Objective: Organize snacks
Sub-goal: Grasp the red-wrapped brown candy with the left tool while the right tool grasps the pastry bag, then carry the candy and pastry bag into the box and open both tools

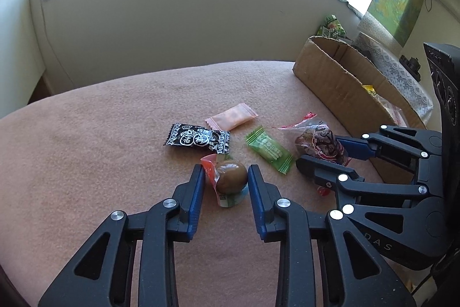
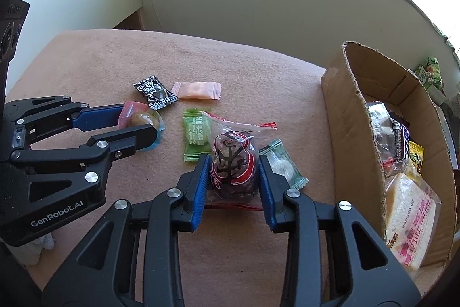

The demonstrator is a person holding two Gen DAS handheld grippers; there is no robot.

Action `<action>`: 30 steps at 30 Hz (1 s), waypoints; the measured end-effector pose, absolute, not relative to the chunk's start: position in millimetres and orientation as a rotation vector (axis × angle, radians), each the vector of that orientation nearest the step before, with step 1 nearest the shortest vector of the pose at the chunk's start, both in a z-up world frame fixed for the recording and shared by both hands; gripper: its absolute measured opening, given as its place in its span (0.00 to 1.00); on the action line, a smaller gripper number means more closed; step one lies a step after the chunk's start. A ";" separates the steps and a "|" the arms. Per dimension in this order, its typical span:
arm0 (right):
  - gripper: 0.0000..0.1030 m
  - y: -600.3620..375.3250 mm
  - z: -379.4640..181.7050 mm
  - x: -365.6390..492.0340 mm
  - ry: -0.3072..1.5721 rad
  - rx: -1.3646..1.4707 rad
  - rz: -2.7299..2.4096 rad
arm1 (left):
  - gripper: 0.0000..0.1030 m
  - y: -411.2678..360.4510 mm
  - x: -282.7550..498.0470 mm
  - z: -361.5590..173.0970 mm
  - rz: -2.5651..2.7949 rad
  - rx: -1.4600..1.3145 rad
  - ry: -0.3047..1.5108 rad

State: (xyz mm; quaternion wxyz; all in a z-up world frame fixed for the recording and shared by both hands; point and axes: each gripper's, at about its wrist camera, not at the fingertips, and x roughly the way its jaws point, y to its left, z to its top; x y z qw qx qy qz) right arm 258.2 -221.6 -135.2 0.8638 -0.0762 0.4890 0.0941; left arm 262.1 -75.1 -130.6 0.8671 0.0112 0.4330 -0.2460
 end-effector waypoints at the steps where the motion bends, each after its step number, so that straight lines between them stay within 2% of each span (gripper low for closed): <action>1: 0.33 -221.4 -135.1 257.4 1.024 -0.158 0.198 | 0.28 -74.1 260.9 -130.3 -0.515 0.024 0.906; 30: 0.33 -251.8 -77.8 195.0 0.906 -0.068 0.220 | 0.28 -89.5 227.7 -84.1 -0.561 -0.008 0.804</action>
